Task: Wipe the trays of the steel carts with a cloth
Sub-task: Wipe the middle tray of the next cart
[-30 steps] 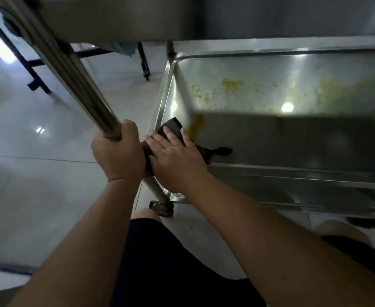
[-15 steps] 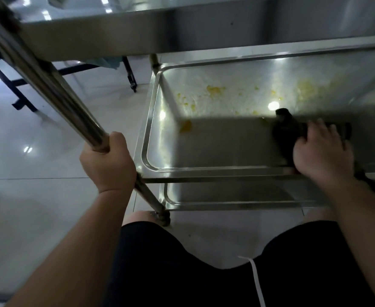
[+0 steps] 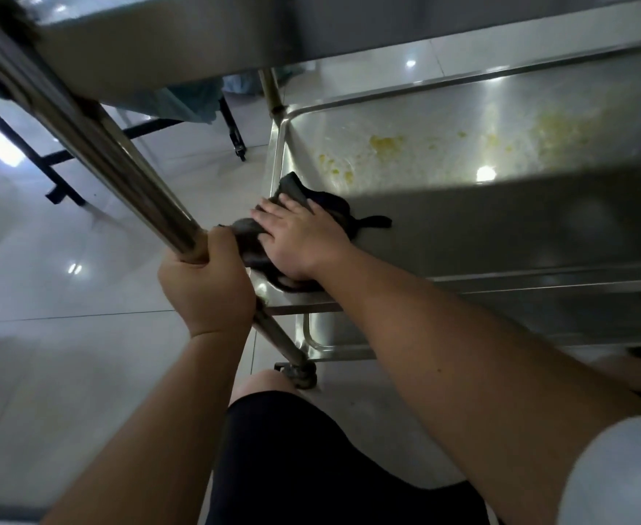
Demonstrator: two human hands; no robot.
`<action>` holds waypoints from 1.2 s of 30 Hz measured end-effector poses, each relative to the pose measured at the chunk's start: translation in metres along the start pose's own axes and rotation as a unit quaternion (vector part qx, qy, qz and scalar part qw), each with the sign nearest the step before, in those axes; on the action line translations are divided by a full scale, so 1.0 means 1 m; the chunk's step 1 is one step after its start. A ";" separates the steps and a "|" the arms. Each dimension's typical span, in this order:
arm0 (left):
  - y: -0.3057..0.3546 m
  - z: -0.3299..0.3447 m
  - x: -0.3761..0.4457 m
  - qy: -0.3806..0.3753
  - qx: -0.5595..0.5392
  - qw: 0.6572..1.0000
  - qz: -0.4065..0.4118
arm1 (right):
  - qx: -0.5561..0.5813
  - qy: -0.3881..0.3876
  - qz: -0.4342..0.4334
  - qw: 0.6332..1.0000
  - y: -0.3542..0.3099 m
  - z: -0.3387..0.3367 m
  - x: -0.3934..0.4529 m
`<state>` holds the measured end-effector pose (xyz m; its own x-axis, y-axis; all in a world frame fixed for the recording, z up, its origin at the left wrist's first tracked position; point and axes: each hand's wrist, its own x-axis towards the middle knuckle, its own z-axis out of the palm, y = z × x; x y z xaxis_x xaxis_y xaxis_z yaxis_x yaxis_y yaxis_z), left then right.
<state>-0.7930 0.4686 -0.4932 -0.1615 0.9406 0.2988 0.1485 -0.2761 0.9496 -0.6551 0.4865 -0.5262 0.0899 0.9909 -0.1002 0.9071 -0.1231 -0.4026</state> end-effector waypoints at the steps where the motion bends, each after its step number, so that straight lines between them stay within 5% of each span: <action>1: 0.000 0.000 0.000 -0.003 0.000 1.000 0.001 | 0.002 0.010 0.011 1.000 0.014 -0.005 -0.004; 6: -0.004 0.000 0.000 0.001 -0.008 1.000 -0.001 | -0.033 0.119 0.220 0.968 0.155 -0.060 -0.043; 9: -0.006 0.003 -0.001 0.013 -0.021 1.000 -0.006 | -0.029 0.159 0.406 0.899 0.231 -0.083 -0.075; 12: -0.007 0.006 -0.002 0.012 -0.034 0.999 -0.012 | -0.009 0.160 0.514 0.843 0.226 -0.075 -0.065; 16: -0.009 0.005 -0.001 0.009 -0.042 0.999 -0.010 | -0.015 0.143 0.437 0.888 0.142 -0.049 -0.007; 22: -0.010 0.003 -0.002 -0.009 -0.045 0.999 0.012 | -0.012 0.036 0.120 0.992 -0.009 -0.001 0.057; 27: -0.010 0.002 0.000 -0.005 -0.021 0.999 0.027 | -0.002 -0.019 -0.027 0.999 -0.002 -0.003 0.044; 30: -0.011 0.001 0.001 0.000 -0.023 0.999 0.025 | -0.019 0.015 0.007 1.000 0.047 -0.020 0.033; 36: -0.010 0.003 -0.001 0.005 -0.033 0.999 0.035 | -0.049 0.109 0.330 0.936 0.145 -0.056 0.027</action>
<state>-0.7917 0.4709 -0.5028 -0.1637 0.9166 0.3647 0.0941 -0.3535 0.9307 -0.4979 0.4985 -0.5360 0.7167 0.6894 -0.1049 0.6566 -0.7178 -0.2317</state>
